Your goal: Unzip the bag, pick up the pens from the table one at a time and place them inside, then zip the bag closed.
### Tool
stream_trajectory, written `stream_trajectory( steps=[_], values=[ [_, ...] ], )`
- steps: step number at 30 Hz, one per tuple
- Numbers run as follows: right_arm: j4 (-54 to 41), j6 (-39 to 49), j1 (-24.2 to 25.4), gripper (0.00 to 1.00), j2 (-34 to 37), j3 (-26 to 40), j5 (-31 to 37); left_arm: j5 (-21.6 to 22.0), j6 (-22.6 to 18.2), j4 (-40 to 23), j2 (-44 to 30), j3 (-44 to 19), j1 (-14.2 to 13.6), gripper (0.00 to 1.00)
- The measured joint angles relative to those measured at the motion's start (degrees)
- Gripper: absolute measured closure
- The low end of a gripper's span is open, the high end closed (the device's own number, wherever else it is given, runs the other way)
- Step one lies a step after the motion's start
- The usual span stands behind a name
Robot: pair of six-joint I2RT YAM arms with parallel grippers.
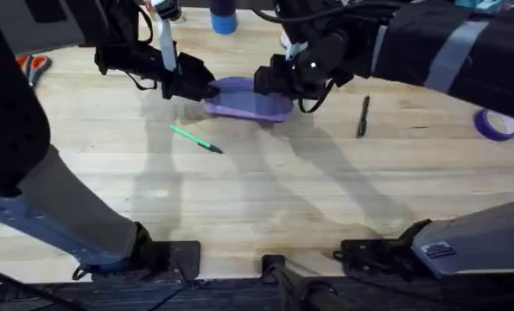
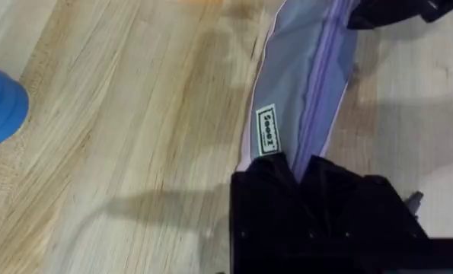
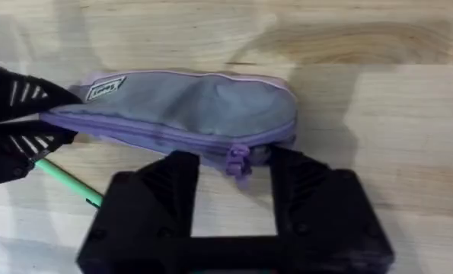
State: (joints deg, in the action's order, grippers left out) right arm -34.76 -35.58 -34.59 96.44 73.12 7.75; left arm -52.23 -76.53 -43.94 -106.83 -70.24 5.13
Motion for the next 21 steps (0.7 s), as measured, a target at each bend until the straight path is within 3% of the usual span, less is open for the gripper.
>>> stream_trajectory(
  steps=[9,21],
  values=[
    [0.1,0.0,0.0,0.953,0.4,0.0,-0.1,0.0,0.0,0.1,0.0,0.0,0.0,0.959],
    [0.1,1.5,-0.2,0.969,0.2,0.0,2.3,0.0,0.0,0.3,0.0,0.0,0.0,0.958]
  ],
)
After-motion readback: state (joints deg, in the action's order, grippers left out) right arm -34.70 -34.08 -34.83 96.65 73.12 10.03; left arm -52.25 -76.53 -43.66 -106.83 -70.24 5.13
